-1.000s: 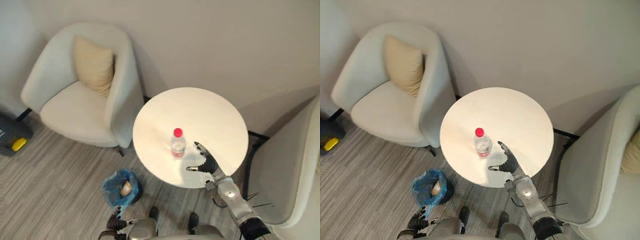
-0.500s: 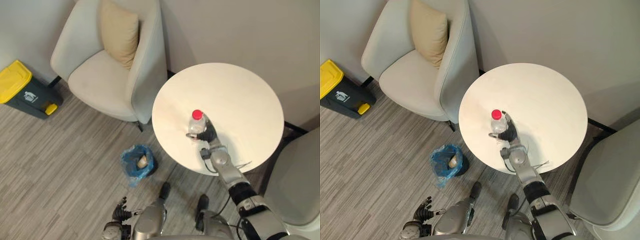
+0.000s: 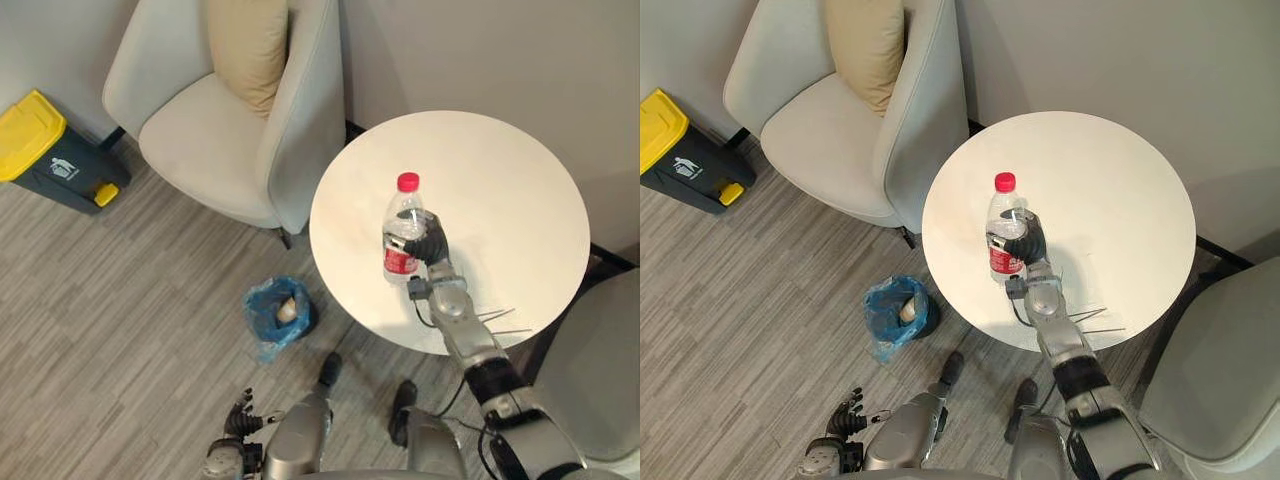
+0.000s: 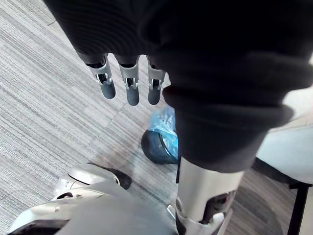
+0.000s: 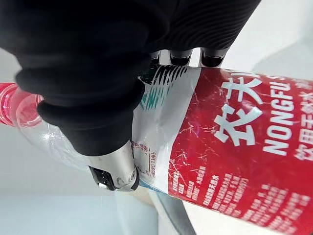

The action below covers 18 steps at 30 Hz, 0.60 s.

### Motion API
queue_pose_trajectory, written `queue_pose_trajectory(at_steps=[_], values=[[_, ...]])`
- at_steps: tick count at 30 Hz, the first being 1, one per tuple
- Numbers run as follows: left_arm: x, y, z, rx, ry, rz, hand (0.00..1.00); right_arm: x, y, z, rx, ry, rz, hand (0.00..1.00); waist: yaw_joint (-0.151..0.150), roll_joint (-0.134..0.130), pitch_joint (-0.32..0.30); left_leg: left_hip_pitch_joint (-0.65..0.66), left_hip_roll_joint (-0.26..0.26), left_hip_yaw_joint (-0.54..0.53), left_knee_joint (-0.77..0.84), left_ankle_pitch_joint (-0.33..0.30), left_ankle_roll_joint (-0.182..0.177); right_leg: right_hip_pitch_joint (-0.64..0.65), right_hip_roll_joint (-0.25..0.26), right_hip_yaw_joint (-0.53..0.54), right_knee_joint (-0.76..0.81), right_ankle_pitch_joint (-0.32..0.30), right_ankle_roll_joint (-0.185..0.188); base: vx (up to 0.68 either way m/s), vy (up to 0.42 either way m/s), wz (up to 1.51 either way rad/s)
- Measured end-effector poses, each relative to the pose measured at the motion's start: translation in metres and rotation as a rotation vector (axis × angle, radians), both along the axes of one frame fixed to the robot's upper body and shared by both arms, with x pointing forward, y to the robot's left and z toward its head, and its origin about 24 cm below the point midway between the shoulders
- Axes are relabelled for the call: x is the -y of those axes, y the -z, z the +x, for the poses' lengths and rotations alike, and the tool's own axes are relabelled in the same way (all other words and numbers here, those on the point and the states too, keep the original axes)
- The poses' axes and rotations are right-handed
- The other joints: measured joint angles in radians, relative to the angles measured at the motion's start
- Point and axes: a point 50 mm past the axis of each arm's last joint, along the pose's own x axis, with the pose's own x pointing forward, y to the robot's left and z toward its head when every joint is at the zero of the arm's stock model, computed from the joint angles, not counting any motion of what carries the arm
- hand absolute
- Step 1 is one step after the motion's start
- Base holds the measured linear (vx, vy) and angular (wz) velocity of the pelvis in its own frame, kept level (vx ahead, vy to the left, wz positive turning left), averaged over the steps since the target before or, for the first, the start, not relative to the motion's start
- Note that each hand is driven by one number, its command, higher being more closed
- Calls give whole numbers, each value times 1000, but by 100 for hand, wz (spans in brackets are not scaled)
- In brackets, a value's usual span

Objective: Gather rubbish on tea table into small bin, then transfer packed bag to large trash can.

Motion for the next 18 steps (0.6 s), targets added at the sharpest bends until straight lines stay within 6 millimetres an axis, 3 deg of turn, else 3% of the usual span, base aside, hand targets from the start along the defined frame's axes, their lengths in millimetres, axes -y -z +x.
queue_pose_trajectory(at_steps=[3, 4, 5, 9, 10, 11, 12, 15, 18], values=[[0, 0, 1, 2, 4, 3, 0, 3, 4, -10, 3, -12, -13, 100, -4, -9, 1, -7, -29, -12, 18, 11, 16, -1, -50, -45, 63, -44, -2, -38, -9, 64], [-1, -1, 2, 4, 14, 9, 0, 4, 5, -11, -2, -4, -12, 100, -10, -11, 0, -22, -24, 118, 5, -14, 157, 6, -80, -86, 69, -49, -6, -88, 36, 75], [-1, -1, 2, 5, 18, 12, 0, 4, 5, -11, -2, -3, -12, 100, -16, -12, -1, -21, -7, 210, -5, -23, 187, 15, -86, -106, 54, -40, -9, -78, 59, 93], [-3, -2, 4, -1, 73, 50, 0, 12, 7, -11, -5, 32, -25, 100, -62, -27, -15, 1, 133, 686, 127, -34, 178, 77, -164, -228, 38, -28, 1, 19, 99, 92], [0, -1, 1, -10, 105, 60, 0, 15, 9, -12, -10, 42, -32, 100, -64, -8, -47, 43, 155, 766, 84, -40, 94, 92, -165, -243, 21, -16, 27, 70, 161, 59], [0, 0, 0, -14, 112, 61, 0, 15, 9, -12, -10, 45, -31, 100, -65, -8, -48, 49, 155, 774, 75, -34, 78, 97, -163, -248, 15, -11, 38, 77, 186, 44], [2, -1, 5, -7, 140, 74, 0, 18, 11, -13, -16, 62, -19, 100, -72, -20, -52, 55, 141, 763, 53, -32, 68, 126, -157, -262, -35, 15, 67, 46, 150, 30], [-7, -2, 2, -22, 190, 124, 0, 5, 26, -22, -77, 34, 22, 100, -73, -69, -79, 72, 109, 747, 53, -34, 70, 191, -153, -281, -133, 69, 101, 68, 163, 21], [-11, -2, 2, -21, 207, 144, 0, -9, 37, -24, -124, -33, -8, 100, -72, -75, -83, 46, 100, 736, 179, -146, 94, 200, -195, -268, -78, 64, 119, -5, 202, 5]])
